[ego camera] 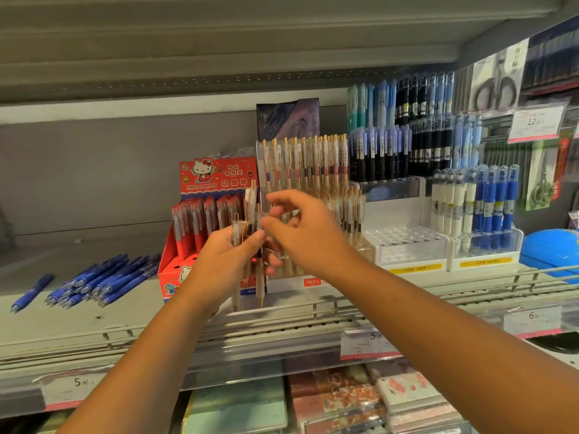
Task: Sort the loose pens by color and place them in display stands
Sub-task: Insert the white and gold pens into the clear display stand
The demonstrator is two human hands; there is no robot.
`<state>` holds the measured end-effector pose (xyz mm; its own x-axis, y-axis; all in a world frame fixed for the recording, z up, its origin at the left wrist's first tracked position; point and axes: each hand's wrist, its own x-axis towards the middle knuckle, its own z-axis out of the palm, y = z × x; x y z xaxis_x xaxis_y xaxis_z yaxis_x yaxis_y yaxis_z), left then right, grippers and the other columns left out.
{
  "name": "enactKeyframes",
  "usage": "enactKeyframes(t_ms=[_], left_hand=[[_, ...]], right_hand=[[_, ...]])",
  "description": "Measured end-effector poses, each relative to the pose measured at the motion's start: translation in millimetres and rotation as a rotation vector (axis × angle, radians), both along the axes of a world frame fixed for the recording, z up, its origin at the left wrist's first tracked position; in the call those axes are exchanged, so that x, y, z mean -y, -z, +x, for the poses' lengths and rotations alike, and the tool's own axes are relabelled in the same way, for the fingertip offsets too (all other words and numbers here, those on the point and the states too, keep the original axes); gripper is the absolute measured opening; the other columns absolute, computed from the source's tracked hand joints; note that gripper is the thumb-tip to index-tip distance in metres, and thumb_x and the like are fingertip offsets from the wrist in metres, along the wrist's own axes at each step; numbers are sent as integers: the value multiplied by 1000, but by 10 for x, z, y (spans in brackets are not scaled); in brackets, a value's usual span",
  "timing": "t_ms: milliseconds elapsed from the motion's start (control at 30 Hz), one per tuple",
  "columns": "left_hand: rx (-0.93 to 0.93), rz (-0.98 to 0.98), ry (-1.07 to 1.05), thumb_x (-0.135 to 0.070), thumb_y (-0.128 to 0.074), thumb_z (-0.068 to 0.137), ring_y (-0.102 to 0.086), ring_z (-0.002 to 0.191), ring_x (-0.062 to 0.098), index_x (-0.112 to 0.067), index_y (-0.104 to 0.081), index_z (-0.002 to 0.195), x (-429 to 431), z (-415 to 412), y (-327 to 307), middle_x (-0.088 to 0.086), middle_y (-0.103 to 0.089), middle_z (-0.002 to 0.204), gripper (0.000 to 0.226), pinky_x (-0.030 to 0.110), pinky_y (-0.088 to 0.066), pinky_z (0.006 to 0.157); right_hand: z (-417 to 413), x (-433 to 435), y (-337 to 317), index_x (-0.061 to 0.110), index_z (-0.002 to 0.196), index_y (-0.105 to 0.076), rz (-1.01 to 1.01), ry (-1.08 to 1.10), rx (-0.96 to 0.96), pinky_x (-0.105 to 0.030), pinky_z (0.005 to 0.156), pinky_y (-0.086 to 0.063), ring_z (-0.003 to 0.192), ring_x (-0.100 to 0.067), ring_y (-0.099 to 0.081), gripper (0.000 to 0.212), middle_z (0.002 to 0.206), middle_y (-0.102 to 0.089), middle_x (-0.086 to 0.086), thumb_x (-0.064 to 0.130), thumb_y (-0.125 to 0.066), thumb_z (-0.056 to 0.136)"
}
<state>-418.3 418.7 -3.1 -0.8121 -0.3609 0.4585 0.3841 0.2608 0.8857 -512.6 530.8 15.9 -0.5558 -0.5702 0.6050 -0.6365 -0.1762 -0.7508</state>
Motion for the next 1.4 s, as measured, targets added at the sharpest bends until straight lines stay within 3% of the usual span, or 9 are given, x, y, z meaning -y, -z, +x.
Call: enactKeyframes(t_ms=[100,167,267,400,533,667,900,1200,1400], left_hand=[[16,-20,24,-9,-43,102,-67,61,17,-5,-64,96,11,-12,11,9,-69,69,22,27,-57,58],[20,-25,29,-9,-44,102,-70,64,18,-6,-65,96,30,-24,22,8,-72,72,22,26,-57,59],[25,-23,37,-12,-46,101,-74,81,22,-10,-68,102,74,-35,40,9,-76,87,22,29,-59,66],[20,17,-21,-14,-47,102,-72,93,28,-10,-67,111,133,-71,56,15,-74,98,23,40,-61,76],[18,17,-102,-13,-49,102,-69,70,27,-8,-67,104,121,-78,49,14,-72,84,19,36,-60,58],[48,-103,-156,-21,-53,100,-44,45,14,-11,-67,93,132,-64,59,4,-63,65,19,24,-37,39],[84,47,-76,2,-35,92,-34,37,14,-1,-66,92,127,-96,29,13,-56,63,32,18,-23,39],[76,-93,-132,-20,-43,104,-57,55,16,-20,-65,107,81,-52,36,2,-67,73,22,25,-50,49],[86,-181,-141,-25,-46,103,-40,45,11,-26,-65,104,90,-55,26,1,-62,67,19,22,-32,40]], right_hand=[[57,55,-18,12,120,-59,76,-56,88,-33,46,-54,46,-21,-57,26,99,-60,-2,15,-62,95],[55,66,-20,12,114,-60,83,-28,80,-33,50,-53,53,-17,-57,20,98,-62,-3,16,-62,95],[16,38,-12,15,105,-63,24,13,40,-39,72,-55,74,-19,-61,12,95,-64,-1,14,-64,93],[-122,-91,-11,18,109,-66,-73,90,-15,-32,84,-56,92,-11,-64,19,95,-66,6,13,-66,91],[-311,-280,-61,19,106,-62,-155,120,53,-34,66,-62,87,-19,-69,21,98,-63,0,11,-69,88],[-533,-465,-141,18,101,-63,-245,199,62,-29,60,-61,84,-17,-70,17,95,-64,-1,9,-69,88],[-827,-634,-208,16,105,-62,-317,358,9,-30,61,-61,86,-15,-69,16,94,-65,0,13,-68,91],[-972,-539,-28,16,106,-63,-128,425,-73,-30,61,-61,85,-18,-68,20,93,-63,4,19,-71,89],[-966,-513,36,18,106,-68,-40,469,-209,-36,76,-60,82,-6,-64,22,89,-65,11,24,-74,86]])
